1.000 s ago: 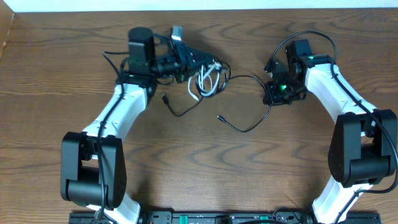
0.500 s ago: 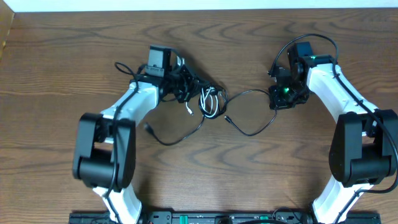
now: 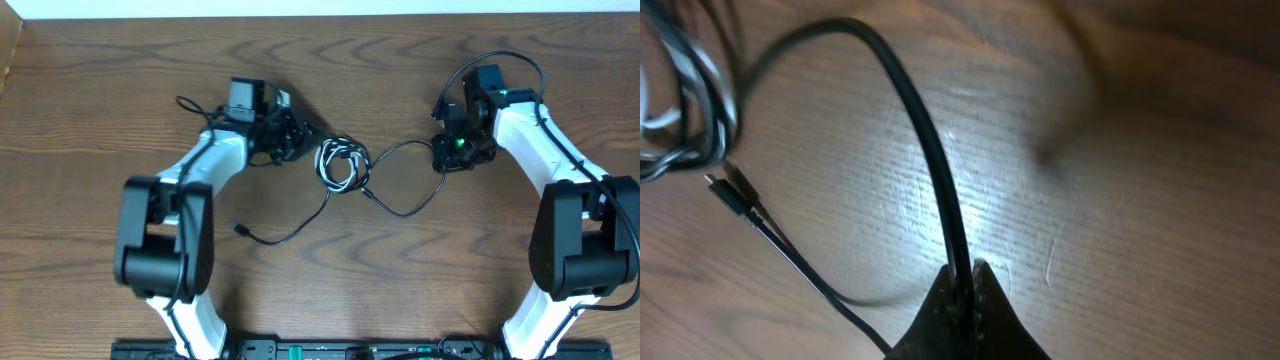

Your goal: Untangle cables

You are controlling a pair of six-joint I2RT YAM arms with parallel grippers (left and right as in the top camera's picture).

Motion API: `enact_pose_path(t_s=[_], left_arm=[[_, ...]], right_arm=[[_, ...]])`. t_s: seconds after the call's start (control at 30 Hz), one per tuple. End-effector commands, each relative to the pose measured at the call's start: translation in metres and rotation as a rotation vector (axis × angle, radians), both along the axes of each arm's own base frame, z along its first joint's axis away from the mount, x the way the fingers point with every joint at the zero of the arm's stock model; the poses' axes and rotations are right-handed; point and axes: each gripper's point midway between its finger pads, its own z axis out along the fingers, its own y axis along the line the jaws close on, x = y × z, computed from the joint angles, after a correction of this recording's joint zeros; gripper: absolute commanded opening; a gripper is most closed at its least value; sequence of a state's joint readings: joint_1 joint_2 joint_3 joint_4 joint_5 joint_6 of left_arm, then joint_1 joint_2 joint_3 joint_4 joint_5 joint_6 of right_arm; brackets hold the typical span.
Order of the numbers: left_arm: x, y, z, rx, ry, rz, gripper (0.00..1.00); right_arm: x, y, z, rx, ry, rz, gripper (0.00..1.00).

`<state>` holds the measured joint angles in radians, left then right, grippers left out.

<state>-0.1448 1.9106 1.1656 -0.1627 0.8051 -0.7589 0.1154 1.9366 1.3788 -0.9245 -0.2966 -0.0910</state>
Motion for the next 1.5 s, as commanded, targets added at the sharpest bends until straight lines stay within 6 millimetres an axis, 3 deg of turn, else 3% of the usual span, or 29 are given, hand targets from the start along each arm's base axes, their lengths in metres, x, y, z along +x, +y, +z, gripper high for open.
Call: enact_pose_path(t_s=[0.0,0.2,0.27,0.37,0.47,0.7,0.87,0.97,1.13,1.47], left_arm=[[0.001,0.013,0.023,0.063,-0.101,-0.024,0.42],[-0.028,0.02,-0.009,0.297,-0.081,-0.146,0.4],[-0.036,0.009,-0.012,0.331,-0.132,-0.244,0.37],[-0.052,-0.023,-0.012,0.365,-0.242,-0.432,0.36],[-0.062,-0.042,-0.021,0.486,-0.288,-0.501,0.36],[-0.063,-0.063,-0.032,0.752,-0.476,-0.661,0.31],[-0.058,-0.074,-0.041,0.771,-0.575,-0.766,0.28],[-0.066,-0.08,-0.042,0.74,-0.617,-0.861,0.27],[-0.07,-0.077,-0.059,0.771,-0.636,-0.971,0.25],[-0.077,-0.077,-0.066,0.757,-0.639,-1.035,0.23]], right_arm=[[0.003,0.006,0.003,0.048,-0.01,-0.008,0.01],[0.005,0.009,0.004,0.057,-0.019,-0.004,0.01],[0.006,0.009,0.004,0.058,-0.024,-0.004,0.01],[0.009,0.009,0.004,0.059,-0.033,-0.006,0.01],[0.009,0.01,0.004,0.06,-0.032,-0.013,0.01],[0.01,0.011,0.005,0.061,-0.038,-0.01,0.01],[0.01,0.012,0.005,0.061,-0.037,-0.008,0.01],[0.01,0.012,0.005,0.061,-0.037,-0.008,0.01],[0.004,0.011,0.004,0.057,-0.01,-0.009,0.01],[0.004,0.011,0.004,0.058,-0.009,-0.022,0.01]])
